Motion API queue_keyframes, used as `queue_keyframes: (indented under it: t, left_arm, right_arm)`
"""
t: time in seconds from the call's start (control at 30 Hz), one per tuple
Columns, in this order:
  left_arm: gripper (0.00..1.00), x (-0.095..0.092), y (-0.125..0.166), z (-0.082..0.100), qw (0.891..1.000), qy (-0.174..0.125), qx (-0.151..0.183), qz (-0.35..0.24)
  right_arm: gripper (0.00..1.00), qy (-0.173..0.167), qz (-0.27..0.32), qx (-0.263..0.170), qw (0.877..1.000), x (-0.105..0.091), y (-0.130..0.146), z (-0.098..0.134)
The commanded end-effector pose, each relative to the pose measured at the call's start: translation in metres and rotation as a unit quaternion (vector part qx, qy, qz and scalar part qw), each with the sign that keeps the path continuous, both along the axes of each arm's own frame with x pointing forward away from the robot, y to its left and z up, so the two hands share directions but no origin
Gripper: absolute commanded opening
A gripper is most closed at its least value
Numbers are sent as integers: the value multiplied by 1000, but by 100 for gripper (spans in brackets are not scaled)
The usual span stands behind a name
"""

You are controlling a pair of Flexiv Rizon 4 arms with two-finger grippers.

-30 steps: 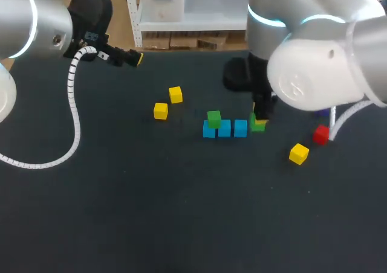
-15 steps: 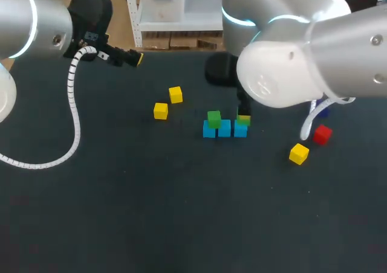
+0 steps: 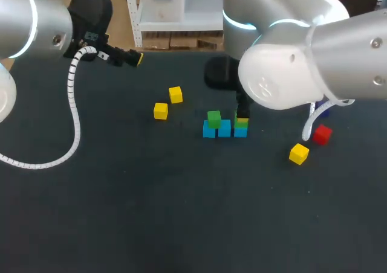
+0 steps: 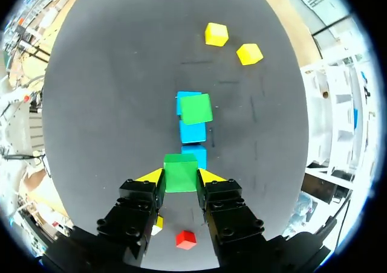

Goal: Place the blue cubes, place green cubes on the blue cubes, place the yellow cubes on the green cubes, then place the red cubes on the yellow cubes, and place purple cube on the red cubes.

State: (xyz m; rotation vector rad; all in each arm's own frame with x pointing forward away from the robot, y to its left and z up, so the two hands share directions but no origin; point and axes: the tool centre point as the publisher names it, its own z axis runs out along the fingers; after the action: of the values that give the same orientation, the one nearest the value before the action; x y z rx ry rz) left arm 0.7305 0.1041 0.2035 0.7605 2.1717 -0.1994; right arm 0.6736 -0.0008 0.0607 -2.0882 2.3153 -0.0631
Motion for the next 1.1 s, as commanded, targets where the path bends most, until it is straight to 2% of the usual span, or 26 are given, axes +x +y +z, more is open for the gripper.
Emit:
queue_keyframes:
  t: [0.03,1.1]
  left_arm:
    - [100,0,1,0,1000,0,-1,-1]
    - [100,0,1,0,1000,0,-1,-1]
  right_arm:
    - [0,5,3,0,1000,4,2,-3]
    - [0,8,25,8,1000,19,8,-16]
